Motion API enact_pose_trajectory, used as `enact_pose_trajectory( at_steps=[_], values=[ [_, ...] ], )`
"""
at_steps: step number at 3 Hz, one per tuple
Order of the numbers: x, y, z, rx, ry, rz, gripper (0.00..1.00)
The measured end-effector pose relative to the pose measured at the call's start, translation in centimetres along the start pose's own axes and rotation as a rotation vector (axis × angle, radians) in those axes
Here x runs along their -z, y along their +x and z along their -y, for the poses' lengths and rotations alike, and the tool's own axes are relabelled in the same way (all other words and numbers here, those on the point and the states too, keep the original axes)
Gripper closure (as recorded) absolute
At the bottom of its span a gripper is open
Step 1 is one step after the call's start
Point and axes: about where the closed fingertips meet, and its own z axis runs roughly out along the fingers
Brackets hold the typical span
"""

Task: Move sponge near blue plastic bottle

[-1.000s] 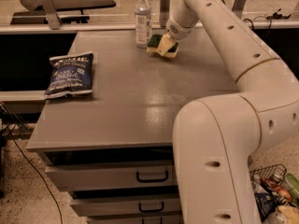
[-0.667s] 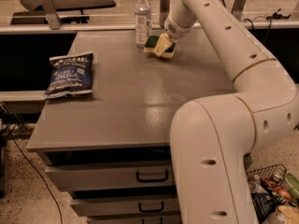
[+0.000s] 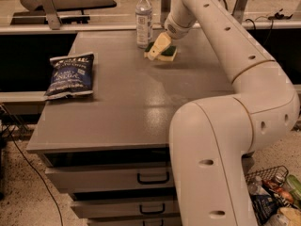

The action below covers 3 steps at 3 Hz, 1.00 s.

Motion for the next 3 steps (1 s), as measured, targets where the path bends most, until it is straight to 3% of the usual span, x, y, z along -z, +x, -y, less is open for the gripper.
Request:
enact_pose_trajectory(
  at_steps=[1,2,3],
  values=[
    [3.0,1.3,1.4,0.001,0.001,0.055,0.0],
    [8.9,4.9,3.5,0.014,-0.005,0.175,0.0],
    [14.5,8.5,4.9,0.023,-0.028,0.348,0.0]
  ],
)
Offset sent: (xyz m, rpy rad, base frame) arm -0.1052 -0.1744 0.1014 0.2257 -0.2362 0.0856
